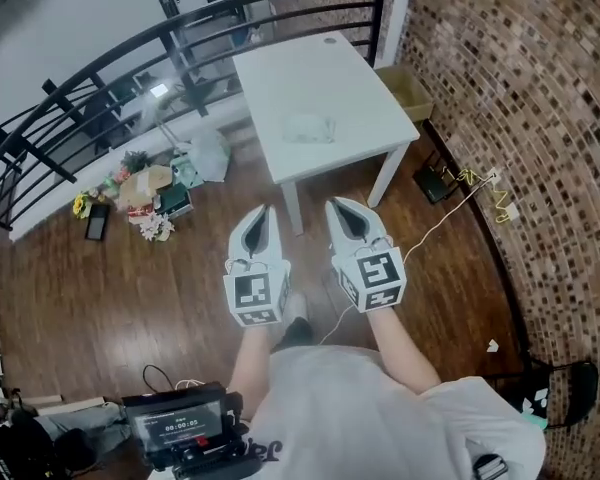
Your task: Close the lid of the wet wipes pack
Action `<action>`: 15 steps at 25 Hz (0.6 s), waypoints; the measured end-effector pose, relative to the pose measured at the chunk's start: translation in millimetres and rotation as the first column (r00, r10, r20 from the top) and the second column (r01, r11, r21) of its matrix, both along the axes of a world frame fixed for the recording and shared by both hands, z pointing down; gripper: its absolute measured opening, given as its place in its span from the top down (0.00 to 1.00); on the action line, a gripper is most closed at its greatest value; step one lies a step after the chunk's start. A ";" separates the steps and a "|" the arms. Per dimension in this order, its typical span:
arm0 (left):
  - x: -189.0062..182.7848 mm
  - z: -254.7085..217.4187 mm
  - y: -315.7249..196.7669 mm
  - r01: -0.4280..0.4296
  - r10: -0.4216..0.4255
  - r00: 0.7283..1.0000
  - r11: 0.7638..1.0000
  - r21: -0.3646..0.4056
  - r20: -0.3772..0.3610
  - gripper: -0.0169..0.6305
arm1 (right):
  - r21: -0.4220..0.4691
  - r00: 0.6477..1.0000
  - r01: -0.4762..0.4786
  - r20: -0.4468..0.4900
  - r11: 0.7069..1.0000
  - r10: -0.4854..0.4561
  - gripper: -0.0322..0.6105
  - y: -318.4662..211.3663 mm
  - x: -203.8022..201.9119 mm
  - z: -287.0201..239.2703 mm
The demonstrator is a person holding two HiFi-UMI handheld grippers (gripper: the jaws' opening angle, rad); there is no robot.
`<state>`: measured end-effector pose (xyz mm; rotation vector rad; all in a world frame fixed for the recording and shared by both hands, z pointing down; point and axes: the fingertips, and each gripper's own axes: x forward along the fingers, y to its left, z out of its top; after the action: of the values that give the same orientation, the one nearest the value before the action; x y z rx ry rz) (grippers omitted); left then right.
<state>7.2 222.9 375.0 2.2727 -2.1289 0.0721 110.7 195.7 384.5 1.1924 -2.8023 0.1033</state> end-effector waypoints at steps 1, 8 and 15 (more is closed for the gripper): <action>-13.3 -6.3 -13.9 0.001 -0.001 1.000 1.000 0.002 -0.011 0.95 | 0.007 1.000 -0.006 -0.005 1.000 0.006 0.96 -13.4 -12.6 -3.6; -67.0 -9.8 -97.2 -0.048 0.049 0.998 0.998 0.035 -0.034 0.95 | 0.031 0.998 -0.059 -0.029 0.998 0.060 0.96 -89.5 -66.4 -9.5; -80.6 20.9 -166.8 -0.089 0.088 0.994 0.996 -0.015 -0.068 0.95 | -0.027 0.991 -0.123 -0.055 0.992 0.121 0.96 -150.0 -65.0 21.1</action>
<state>-73.3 56.2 395.9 2.3238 -1.9869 0.0166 45.7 45.7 405.6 1.3380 -2.6713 0.1208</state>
